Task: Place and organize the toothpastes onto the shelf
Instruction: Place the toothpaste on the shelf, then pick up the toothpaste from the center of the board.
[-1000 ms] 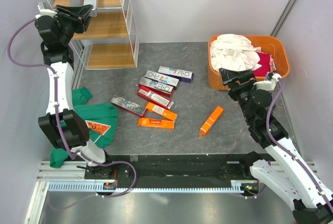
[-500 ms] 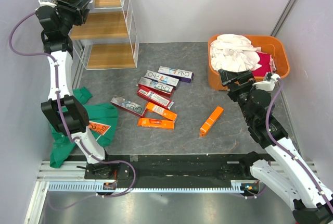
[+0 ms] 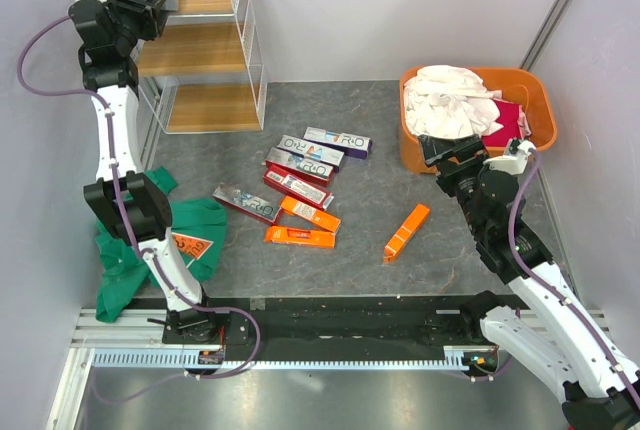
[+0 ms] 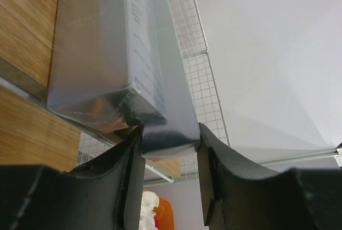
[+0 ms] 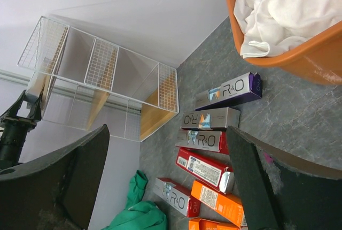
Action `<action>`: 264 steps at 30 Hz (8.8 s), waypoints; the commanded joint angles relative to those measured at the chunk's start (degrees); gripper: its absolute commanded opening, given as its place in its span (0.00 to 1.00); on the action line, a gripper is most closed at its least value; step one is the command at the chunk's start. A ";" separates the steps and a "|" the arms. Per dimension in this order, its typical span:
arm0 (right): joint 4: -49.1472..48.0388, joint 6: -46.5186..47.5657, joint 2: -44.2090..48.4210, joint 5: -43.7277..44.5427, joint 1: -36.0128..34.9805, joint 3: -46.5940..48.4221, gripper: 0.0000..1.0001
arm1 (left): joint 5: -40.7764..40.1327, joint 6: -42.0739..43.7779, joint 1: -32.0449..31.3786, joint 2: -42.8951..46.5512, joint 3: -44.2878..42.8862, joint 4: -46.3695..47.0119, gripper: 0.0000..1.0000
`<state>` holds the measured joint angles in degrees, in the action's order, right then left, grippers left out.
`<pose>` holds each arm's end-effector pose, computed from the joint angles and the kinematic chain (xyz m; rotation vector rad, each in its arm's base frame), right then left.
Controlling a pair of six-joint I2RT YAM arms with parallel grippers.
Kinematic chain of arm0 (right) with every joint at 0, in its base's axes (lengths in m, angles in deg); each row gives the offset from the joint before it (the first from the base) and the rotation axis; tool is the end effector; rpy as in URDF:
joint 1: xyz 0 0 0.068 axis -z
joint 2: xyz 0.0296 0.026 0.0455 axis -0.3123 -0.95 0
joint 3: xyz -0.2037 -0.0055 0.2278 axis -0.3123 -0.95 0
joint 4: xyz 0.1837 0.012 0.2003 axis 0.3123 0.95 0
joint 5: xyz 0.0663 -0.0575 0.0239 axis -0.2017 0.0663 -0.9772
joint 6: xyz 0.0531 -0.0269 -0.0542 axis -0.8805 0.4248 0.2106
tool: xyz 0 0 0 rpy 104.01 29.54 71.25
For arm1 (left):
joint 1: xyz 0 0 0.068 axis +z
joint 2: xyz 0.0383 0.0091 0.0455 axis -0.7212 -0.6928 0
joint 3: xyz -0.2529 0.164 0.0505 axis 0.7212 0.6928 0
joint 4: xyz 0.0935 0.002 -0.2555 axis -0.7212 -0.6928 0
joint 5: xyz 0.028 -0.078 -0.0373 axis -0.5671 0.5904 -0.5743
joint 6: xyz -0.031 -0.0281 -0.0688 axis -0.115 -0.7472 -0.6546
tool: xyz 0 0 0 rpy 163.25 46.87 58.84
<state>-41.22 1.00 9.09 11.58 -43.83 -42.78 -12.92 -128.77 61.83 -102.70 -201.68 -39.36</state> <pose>0.1786 0.0605 0.3686 0.7574 1.5468 0.8601 0.5018 0.1116 0.5023 -0.8344 1.3668 -1.1041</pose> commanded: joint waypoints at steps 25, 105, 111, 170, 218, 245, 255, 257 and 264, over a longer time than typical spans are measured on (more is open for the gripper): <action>1.45 1.34 -0.75 -0.86 0.49 0.00 0.98 | 2.55 9.10 0.93 -0.74 -9.74 -14.19 0.78; 4.18 1.42 -2.16 -5.77 0.84 -5.98 0.98 | 9.33 27.56 1.64 47.77 57.76 -2.22 0.97; 5.94 4.59 -4.88 -9.90 0.84 -6.06 0.98 | 5.81 31.17 -3.97 51.29 67.69 -5.39 0.97; 19.38 5.03 -35.04 -11.93 2.86 -3.60 0.15 | -8.26 36.54 -34.84 42.85 78.95 -10.67 0.98; 2.25 -6.40 14.10 7.50 2.86 -5.71 0.16 | 9.58 -10.38 -59.01 19.41 69.64 59.98 0.97; 1.46 -4.81 15.86 9.25 2.86 -6.24 0.18 | 11.96 -18.48 -68.15 4.98 52.59 60.26 0.75; 0.49 -3.94 15.95 9.16 2.78 -5.98 0.19 | 14.33 -20.24 -69.03 1.72 49.42 59.72 0.69; 0.58 -3.93 16.12 9.25 2.86 -6.06 0.19 | 14.16 -20.33 -69.03 1.72 49.42 60.52 0.66; 0.49 -4.29 16.91 9.34 2.86 -6.86 0.19 | 12.32 -20.24 -68.86 2.43 50.82 63.33 0.68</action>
<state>-37.30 -3.39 24.92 21.00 -40.86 -49.43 -0.35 -147.02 -7.17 -100.58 -150.06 19.89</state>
